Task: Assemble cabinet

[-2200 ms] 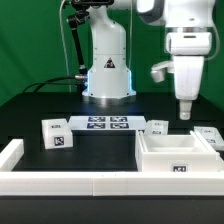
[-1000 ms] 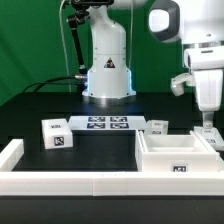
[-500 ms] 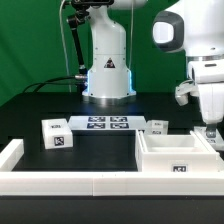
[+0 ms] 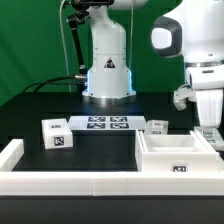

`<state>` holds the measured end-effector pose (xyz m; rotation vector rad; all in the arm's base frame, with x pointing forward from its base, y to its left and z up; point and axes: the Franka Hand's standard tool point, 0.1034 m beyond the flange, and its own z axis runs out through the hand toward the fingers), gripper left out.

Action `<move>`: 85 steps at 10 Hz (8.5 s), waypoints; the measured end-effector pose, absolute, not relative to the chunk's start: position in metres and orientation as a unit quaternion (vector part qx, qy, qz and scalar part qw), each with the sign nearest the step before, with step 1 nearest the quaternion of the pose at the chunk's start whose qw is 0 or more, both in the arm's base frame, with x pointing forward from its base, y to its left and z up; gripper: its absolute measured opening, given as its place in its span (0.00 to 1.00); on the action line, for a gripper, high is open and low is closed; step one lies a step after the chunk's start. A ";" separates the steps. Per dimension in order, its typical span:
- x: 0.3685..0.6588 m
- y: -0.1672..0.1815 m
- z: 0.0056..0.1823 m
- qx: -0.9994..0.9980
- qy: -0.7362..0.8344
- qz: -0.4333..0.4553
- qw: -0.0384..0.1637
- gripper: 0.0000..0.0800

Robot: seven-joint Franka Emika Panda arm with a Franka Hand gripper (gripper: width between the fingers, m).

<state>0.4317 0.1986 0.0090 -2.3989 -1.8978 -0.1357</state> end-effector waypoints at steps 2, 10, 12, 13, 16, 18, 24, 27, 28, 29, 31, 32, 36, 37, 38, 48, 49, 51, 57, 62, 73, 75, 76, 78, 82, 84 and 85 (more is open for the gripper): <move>0.433 0.200 0.011 -0.783 -0.619 -0.046 0.039 0.24; 0.439 0.179 0.028 -0.785 -0.617 -0.040 0.028 0.09; 0.440 0.162 0.049 -0.780 -0.625 -0.037 0.013 0.09; 0.444 0.151 0.055 -0.778 -0.628 -0.034 0.008 0.09; 0.453 0.118 0.060 -0.771 -0.636 -0.031 0.001 0.09; 0.452 0.120 0.059 -0.771 -0.636 -0.030 0.003 0.09; 0.455 0.117 0.058 -0.756 -0.654 -0.027 0.003 0.09; 0.455 0.117 0.058 -0.757 -0.653 -0.026 0.003 0.09; 0.455 0.117 0.058 -0.757 -0.653 -0.026 0.003 0.09; 0.455 0.117 0.058 -0.757 -0.653 -0.026 0.003 0.09; 0.467 0.118 0.058 -0.756 -0.654 -0.024 0.004 0.09; 0.473 0.119 0.058 -0.757 -0.653 -0.026 0.004 0.09; 0.496 0.114 0.056 -0.755 -0.655 -0.024 0.005 0.09; 0.497 0.113 0.056 -0.754 -0.657 -0.023 0.005 0.09; 0.497 0.113 0.056 -0.754 -0.656 -0.024 0.005 0.09; 0.551 0.105 0.058 -0.725 -0.688 -0.027 0.002 0.09; 0.551 0.105 0.058 -0.725 -0.688 -0.027 0.002 0.09; 0.552 0.105 0.057 -0.723 -0.690 -0.027 0.002 0.09; 0.582 0.105 0.056 -0.716 -0.697 -0.011 0.012 0.09; 0.582 0.103 0.056 -0.707 -0.707 0.008 0.025 0.09; 0.528 0.092 0.097 -0.750 -0.662 -0.003 -0.005 0.99; 0.503 0.085 0.091 -0.761 -0.649 -0.011 -0.008 1.00; 0.501 0.087 0.089 -0.766 -0.642 -0.008 -0.006 1.00; 0.501 0.086 0.089 -0.767 -0.642 -0.008 -0.006 1.00; 0.508 0.091 0.088 -0.778 -0.627 -0.020 -0.008 1.00; 0.469 0.064 0.078 -0.767 -0.639 -0.052 -0.013 1.00; 0.441 0.059 0.069 -0.776 -0.628 -0.047 -0.006 1.00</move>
Offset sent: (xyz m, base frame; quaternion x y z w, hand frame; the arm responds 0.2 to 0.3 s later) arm 0.0015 -0.0060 0.0036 0.0005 -0.0048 -0.0043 1.0000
